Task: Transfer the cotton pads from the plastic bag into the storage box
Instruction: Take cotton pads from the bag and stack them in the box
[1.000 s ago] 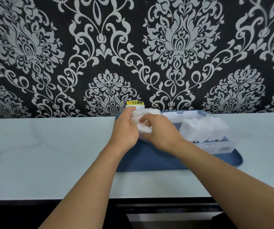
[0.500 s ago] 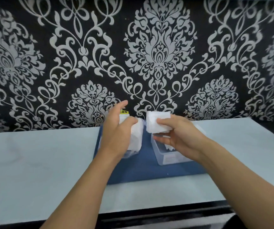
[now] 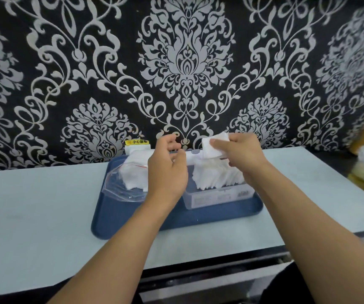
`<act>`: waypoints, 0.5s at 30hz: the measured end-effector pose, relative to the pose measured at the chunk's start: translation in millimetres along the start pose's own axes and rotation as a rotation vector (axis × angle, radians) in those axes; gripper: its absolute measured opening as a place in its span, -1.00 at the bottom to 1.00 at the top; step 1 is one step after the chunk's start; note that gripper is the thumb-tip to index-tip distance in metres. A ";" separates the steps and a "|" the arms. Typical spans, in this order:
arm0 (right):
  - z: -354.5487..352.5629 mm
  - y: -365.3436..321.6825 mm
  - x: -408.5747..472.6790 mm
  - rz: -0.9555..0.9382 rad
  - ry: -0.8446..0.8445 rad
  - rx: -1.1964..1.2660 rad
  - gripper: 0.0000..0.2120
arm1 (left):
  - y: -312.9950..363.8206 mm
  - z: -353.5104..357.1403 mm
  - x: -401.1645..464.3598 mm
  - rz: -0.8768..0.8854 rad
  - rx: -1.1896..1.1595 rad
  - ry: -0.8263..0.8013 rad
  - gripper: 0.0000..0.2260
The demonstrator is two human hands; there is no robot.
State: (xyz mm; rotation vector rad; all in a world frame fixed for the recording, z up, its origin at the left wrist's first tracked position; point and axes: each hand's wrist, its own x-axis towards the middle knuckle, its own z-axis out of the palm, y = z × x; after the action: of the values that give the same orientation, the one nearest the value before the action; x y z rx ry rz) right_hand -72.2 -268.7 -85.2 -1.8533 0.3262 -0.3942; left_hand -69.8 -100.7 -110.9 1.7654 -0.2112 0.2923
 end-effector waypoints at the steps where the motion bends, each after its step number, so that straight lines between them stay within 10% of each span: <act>1: -0.5 -2.0 3.2 0.025 -0.015 -0.011 -0.73 | -1.4 -2.3 2.4 0.008 0.037 0.029 -0.73; 8: 45.6 -2.5 7.6 -0.024 -0.205 -0.426 -0.52 | -9.4 -13.0 5.8 0.099 0.287 -0.002 -0.77; 15: 73.7 20.6 12.2 -0.125 -0.141 -0.904 -0.85 | -21.3 -7.4 1.9 0.126 0.628 -0.324 -0.77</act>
State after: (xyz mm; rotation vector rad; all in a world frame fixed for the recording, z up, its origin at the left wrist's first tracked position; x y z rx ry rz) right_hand -30.4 -216.8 -124.7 -2.7807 0.3165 -0.2011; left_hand -62.2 -88.9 -128.6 2.4258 -0.5063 0.1671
